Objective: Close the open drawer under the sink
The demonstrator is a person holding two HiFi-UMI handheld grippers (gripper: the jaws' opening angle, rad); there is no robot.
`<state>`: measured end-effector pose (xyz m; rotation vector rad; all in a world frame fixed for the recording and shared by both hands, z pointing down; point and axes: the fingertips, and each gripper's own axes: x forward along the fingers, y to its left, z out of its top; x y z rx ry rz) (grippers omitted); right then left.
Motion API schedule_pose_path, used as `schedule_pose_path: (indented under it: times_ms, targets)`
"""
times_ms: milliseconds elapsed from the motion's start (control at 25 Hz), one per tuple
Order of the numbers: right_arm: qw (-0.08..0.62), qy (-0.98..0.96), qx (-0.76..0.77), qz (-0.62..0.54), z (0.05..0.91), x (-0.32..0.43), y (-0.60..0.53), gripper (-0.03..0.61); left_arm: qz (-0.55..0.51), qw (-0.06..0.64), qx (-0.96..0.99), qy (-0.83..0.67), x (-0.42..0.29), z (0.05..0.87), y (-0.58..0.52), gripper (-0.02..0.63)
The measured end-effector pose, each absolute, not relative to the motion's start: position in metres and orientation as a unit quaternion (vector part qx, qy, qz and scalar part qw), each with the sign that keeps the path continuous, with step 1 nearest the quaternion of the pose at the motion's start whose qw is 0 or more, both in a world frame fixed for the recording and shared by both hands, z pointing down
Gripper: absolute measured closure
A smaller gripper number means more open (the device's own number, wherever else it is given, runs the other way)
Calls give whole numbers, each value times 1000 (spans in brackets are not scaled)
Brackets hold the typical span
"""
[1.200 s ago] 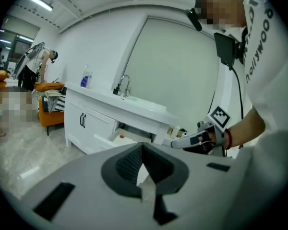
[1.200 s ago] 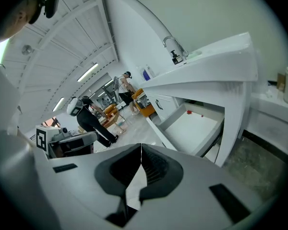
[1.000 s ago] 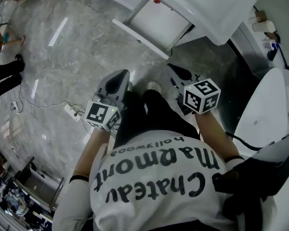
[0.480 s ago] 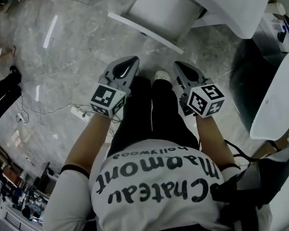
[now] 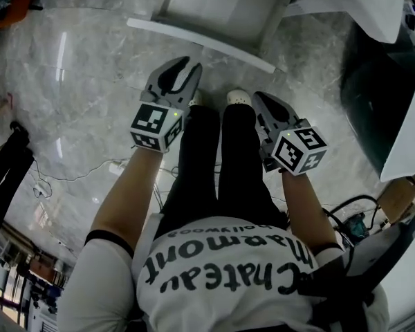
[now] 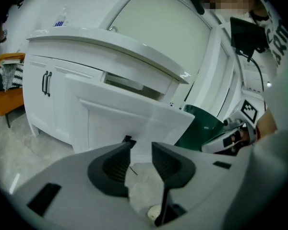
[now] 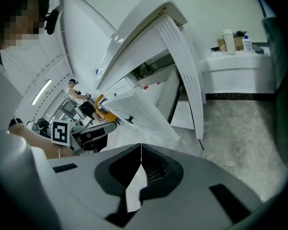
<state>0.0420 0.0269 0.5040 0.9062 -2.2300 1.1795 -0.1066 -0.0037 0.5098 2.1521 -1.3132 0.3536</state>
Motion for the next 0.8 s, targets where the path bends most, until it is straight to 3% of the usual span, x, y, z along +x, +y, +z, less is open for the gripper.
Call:
schedule_pose_path:
  times_ms: [40, 120, 520, 800]
  targets:
    - [230, -807, 331, 431, 508, 44, 28, 566, 138, 292, 808, -492, -106, 516, -8, 480]
    - [232, -803, 337, 434, 515, 50, 28, 566, 150, 284, 809, -493, -105, 525, -16, 472]
    - [223, -790, 347, 452, 539, 54, 30, 566, 194, 218, 810, -509, -102, 542, -43, 471]
    - [213, -781, 354, 469, 544, 55, 35, 566, 197, 216, 787, -543, -108, 541, -50, 471]
